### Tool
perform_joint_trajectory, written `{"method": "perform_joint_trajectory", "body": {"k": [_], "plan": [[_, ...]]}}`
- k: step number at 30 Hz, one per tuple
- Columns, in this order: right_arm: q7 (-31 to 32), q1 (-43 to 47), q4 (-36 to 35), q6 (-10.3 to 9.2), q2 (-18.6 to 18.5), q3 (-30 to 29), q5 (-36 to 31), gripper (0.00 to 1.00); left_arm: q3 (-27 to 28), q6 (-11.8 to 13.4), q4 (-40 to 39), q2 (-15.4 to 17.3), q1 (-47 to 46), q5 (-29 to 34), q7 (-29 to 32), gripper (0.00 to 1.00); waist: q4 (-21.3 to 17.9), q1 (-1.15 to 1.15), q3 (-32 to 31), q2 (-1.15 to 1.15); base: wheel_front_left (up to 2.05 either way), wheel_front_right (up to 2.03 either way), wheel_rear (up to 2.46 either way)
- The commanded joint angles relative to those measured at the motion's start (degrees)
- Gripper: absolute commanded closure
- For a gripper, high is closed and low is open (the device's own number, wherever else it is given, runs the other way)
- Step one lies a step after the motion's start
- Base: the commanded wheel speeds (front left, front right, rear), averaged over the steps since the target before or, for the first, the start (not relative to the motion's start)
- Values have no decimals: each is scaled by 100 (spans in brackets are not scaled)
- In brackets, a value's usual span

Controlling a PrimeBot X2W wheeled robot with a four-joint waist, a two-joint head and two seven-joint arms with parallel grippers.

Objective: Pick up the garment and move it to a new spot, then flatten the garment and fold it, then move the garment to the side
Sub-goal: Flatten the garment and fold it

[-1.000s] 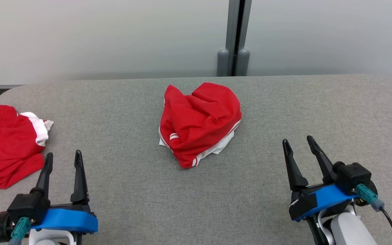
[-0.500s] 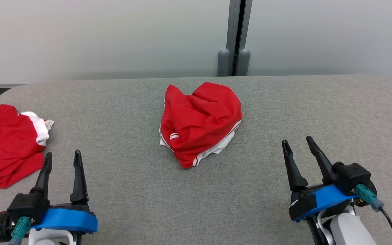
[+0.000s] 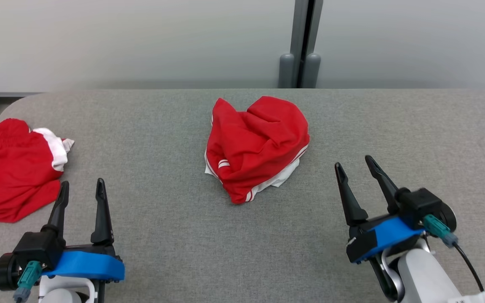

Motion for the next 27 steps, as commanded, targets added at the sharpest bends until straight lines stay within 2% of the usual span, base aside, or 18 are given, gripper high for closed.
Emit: {"method": "perform_joint_trajectory", "body": {"k": [1, 6, 13, 27], "plan": [[-19, -68, 34, 1, -26, 5, -38, 0, 6, -8, 15, -7, -76, 13, -27, 0, 43, 0, 47, -1, 0, 0, 0], [-15, -515, 440, 1, -26, 153, -226, 0, -128, -12, 14, -9, -218, -8, -27, 0, 197, 0, 223, -1, 0, 0, 0], [-7, -1126, 1569, 1, -26, 262, -423, 0, -286, -13, 43, 25, -418, -121, -27, 0, 436, 0, 511, -1, 0, 0, 0], [-10, -2350, 3717, 1, -26, -85, -915, 0, -505, -14, 178, -10, -859, -304, -27, 0, 970, 0, 907, -1, 0, 0, 0]]}}
